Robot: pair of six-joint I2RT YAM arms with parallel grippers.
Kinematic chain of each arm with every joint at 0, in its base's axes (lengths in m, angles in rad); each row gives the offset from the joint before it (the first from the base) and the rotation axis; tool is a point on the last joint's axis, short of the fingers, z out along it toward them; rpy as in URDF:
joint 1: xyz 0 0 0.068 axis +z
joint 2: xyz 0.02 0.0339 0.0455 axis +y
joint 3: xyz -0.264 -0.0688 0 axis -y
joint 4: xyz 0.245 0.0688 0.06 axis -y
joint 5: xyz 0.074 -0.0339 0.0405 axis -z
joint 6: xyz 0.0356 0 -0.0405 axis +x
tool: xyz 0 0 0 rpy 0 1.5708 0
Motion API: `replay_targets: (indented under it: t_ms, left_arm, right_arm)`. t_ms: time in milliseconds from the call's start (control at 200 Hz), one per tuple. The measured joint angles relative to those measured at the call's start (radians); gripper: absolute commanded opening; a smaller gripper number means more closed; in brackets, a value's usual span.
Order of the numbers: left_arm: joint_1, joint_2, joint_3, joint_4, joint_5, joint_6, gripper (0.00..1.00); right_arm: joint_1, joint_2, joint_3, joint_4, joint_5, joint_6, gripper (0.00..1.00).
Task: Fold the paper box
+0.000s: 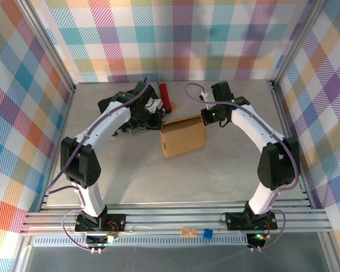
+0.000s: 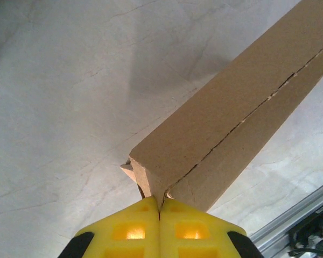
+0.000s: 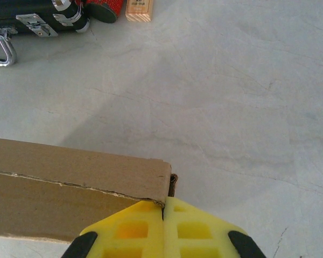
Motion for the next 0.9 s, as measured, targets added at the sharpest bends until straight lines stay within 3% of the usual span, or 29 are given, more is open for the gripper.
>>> replay_targets:
  t_ms: [900]
  left_arm:
    - [-0.026, 0.095, 0.153, -0.061, -0.035, -0.306, 0.06]
  right_arm:
    - [-0.001, 0.0, 0.0, -0.012, 0.05, 0.0, 0.0]
